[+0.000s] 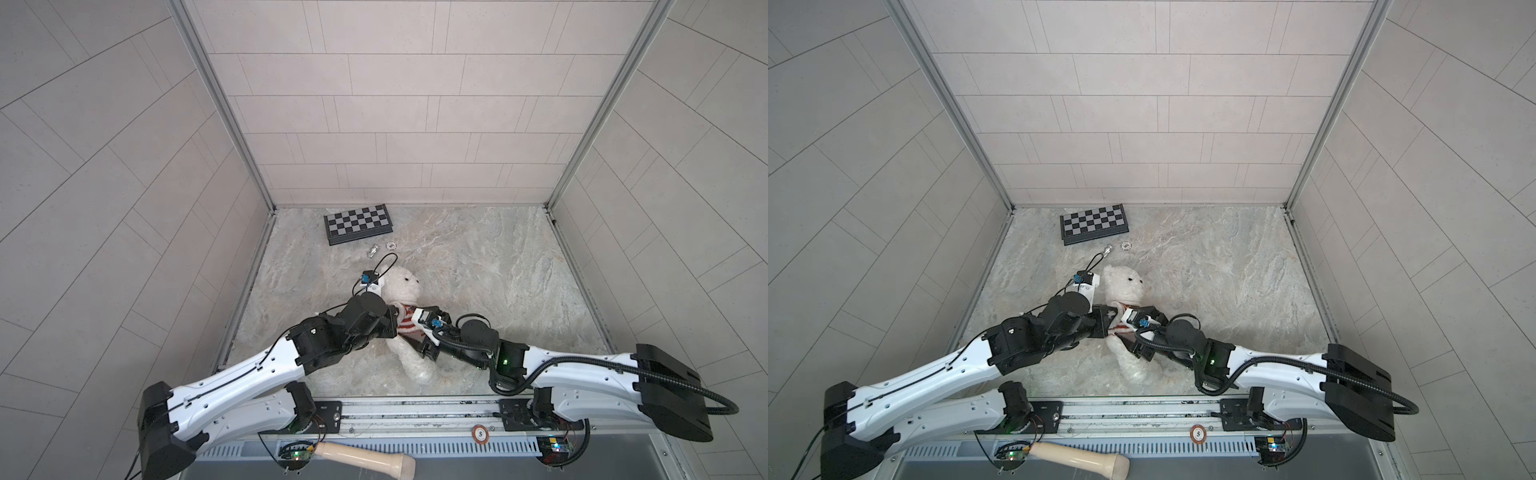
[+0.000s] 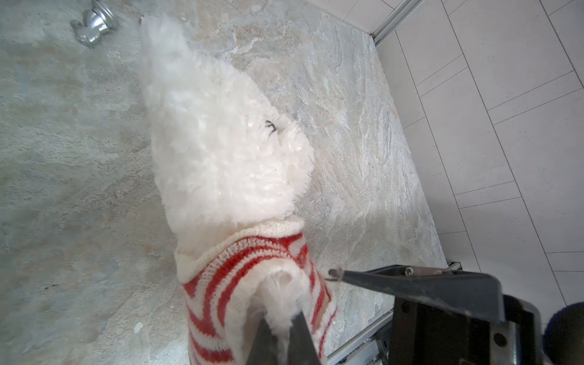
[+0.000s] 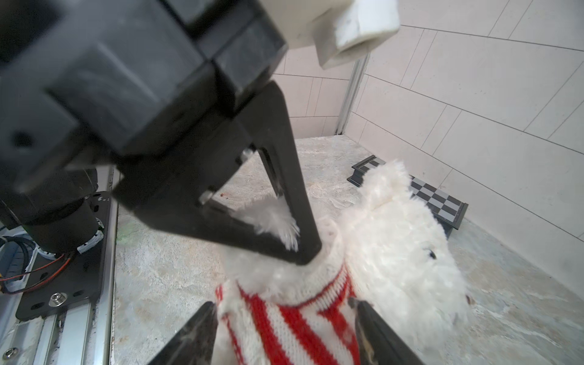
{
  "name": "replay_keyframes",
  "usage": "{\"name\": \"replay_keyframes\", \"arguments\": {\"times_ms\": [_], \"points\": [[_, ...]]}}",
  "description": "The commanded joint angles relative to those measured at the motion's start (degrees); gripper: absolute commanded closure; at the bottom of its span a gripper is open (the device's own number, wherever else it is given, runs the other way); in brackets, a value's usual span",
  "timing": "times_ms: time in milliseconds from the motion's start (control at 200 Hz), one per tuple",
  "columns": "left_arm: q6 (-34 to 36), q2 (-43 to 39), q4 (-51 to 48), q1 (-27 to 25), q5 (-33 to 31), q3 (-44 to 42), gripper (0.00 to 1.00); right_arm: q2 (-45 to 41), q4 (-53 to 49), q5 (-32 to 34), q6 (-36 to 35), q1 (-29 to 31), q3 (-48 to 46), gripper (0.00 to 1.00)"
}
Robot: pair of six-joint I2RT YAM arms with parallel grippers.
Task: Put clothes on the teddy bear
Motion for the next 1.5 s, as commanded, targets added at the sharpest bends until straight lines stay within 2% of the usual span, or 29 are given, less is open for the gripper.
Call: {"name": "replay_keyframes", "arguments": {"times_ms": [0,170,290,571,781,921,1056,1091,1146,1222,1267,1337,1422,1497], "points": [[-1.7,-0.2,5.1,0.1,1.0,0.1,1.0,3.0,5.6,-0.7,-0.5,0.3,2.2,0.29],[-2.9,0.5,7.3,0.1,2.8,-0.1,1.0,7.5,10.6,0.6,-1.0,0.2,2.3,0.33],[-3.8,0.6,8.4,0.0,4.0,-0.1,1.0,9.4,14.9,1.1,-0.2,-0.1,1.3,0.4],[-5.0,1.2,10.6,0.0,6.0,0.0,1.0,10.7,22.0,1.3,0.4,-0.5,-1.6,0.47],[-5.3,1.6,11.5,0.0,7.5,-0.4,1.0,11.4,23.4,2.2,1.0,-0.7,-2.6,0.53],[-5.3,1.0,11.5,-0.1,7.5,-0.7,1.0,11.8,24.4,2.8,1.1,-0.7,-3.0,0.67],[-5.2,0.4,11.8,-0.1,7.2,-0.8,1.0,11.2,24.5,3.1,0.6,-0.7,-3.2,0.89],[-5.1,0.2,12.2,-0.1,7.2,-1.0,0.9,10.9,24.5,3.2,0.3,-0.7,-3.4,0.94],[-5.0,-0.2,13.2,-0.1,7.7,-1.5,0.66,10.1,24.3,3.5,-0.1,-0.7,-3.9,1.0],[-4.0,-1.4,12.7,-0.1,7.5,-1.7,0.33,8.0,23.6,4.2,-0.9,-1.0,-5.1,1.0],[-3.3,-2.5,11.8,0.0,7.3,-1.8,0.2,6.1,22.5,4.2,0.1,-1.8,-5.9,1.0],[-1.5,-4.5,10.6,0.4,8.2,-2.0,0.16,2.0,21.1,0.2,4.1,-5.2,-7.1,1.0],[-0.8,-7.0,15.2,2.4,15.9,-3.9,0.16,-4.7,20.3,-13.3,14.3,-13.8,-7.7,1.0],[-0.4,-9.1,18.9,3.3,20.5,-4.7,0.15,-11.8,15.4,-21.3,19.8,-19.5,-5.8,1.0]]}}
